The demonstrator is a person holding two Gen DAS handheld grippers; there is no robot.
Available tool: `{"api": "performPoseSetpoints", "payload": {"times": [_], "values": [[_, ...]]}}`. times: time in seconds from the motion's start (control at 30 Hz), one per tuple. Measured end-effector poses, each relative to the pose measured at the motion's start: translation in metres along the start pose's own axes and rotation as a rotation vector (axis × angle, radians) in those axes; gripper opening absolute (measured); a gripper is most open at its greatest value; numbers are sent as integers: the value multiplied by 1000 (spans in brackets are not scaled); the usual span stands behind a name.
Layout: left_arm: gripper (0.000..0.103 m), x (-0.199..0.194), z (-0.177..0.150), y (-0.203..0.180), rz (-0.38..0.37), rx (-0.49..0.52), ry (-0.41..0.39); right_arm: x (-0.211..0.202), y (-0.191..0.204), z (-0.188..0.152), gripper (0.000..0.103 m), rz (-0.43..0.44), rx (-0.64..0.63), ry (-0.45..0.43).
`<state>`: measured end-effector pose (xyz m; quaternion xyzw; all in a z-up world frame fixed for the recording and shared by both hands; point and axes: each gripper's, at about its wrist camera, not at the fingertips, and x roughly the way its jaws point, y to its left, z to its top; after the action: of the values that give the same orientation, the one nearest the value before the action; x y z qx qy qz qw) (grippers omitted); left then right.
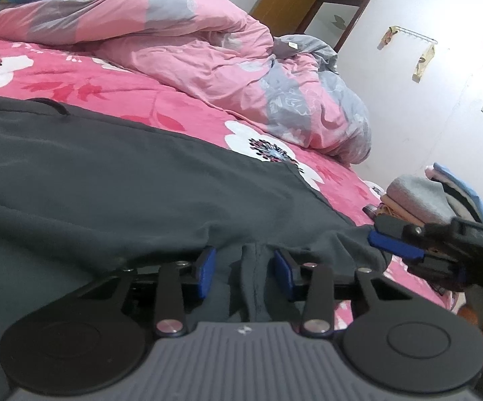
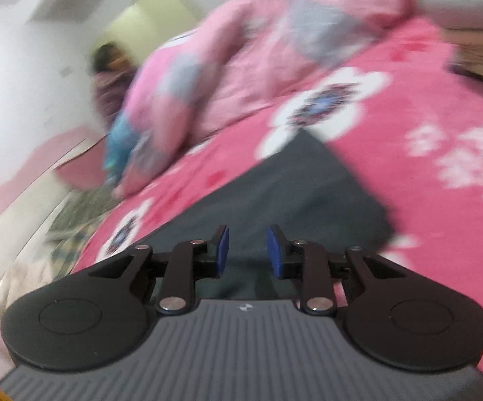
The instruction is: Fold clothes
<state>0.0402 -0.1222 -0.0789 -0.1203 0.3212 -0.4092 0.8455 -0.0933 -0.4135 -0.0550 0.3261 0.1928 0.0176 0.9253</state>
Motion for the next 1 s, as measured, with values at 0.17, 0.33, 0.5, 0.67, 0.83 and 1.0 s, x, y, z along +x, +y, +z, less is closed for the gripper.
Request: {"api": "performPoseSetpoints", "payload": {"times": [0.17, 0.33, 0.5, 0.67, 0.83, 1.0], "values": [[36, 0, 0, 1, 9, -3, -3, 31, 33, -26, 25, 51, -140, 110], [33, -2, 0, -9, 67, 40, -8, 56, 25, -36, 12, -31, -129, 146], [33, -11, -1, -21, 132, 98, -50, 59, 22, -34, 11, -35, -82, 159], [33, -28, 2, -23, 166, 120, -89, 57, 19, -35, 11, -21, -52, 164], [33, -53, 3, -37, 166, 161, -148, 56, 21, -31, 15, -8, -63, 171], [33, -70, -1, -60, 123, 234, -163, 40, 23, -20, 24, 5, -66, 106]]}}
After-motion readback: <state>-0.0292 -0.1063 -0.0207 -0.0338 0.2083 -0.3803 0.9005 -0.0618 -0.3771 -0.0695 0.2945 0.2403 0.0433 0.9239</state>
